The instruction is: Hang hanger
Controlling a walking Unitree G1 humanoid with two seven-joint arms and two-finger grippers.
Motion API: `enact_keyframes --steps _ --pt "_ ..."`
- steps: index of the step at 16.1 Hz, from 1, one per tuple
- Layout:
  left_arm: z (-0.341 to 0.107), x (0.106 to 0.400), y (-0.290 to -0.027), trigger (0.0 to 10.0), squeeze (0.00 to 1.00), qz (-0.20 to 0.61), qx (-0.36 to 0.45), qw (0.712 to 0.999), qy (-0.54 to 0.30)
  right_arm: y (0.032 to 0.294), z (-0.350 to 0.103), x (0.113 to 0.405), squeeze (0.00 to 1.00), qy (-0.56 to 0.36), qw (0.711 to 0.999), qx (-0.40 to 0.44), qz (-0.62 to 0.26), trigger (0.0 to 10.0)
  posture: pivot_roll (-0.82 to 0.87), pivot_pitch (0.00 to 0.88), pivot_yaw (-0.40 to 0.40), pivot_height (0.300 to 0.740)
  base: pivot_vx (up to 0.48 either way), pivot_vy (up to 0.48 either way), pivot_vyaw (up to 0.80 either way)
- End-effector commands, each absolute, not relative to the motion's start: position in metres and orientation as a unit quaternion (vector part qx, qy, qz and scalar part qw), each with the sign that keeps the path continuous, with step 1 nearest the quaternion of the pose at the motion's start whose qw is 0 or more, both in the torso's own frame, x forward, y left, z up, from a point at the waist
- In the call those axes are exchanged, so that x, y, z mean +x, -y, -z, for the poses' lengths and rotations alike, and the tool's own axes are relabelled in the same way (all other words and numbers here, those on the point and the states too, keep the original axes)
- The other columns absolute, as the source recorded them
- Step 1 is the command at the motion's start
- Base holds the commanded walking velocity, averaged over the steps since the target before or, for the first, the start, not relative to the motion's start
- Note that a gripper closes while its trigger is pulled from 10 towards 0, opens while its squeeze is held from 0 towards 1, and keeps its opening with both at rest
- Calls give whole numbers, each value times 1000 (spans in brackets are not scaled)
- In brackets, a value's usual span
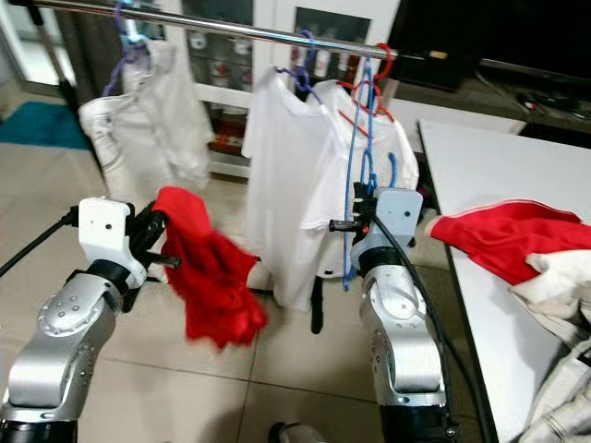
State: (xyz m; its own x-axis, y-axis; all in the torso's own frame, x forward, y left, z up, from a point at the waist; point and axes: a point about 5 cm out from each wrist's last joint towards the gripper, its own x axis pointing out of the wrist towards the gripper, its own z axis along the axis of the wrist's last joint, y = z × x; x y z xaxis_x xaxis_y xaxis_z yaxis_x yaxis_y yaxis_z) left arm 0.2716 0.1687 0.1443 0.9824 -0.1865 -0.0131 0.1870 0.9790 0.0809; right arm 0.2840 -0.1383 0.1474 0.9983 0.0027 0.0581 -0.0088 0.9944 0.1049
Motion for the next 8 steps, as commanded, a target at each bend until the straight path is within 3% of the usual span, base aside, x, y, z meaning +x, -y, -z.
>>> enact_keyframes --steps 1,6,8 --pt "-148 272 -165 10000 0 99 35 994 3 141 -152 284 0 40 998 49 9 10000 -32 22 -86 740 0 0 -800" --pt "-153 271 -164 10000 0 128 45 991 12 146 -158 281 0 56 996 70 24 10000 -35 19 -80 740 0 0 -800" --pt "-150 271 -164 10000 0 132 52 990 6 134 -153 279 0 21 996 77 -44 10000 -35 15 -75 740 0 0 -800"
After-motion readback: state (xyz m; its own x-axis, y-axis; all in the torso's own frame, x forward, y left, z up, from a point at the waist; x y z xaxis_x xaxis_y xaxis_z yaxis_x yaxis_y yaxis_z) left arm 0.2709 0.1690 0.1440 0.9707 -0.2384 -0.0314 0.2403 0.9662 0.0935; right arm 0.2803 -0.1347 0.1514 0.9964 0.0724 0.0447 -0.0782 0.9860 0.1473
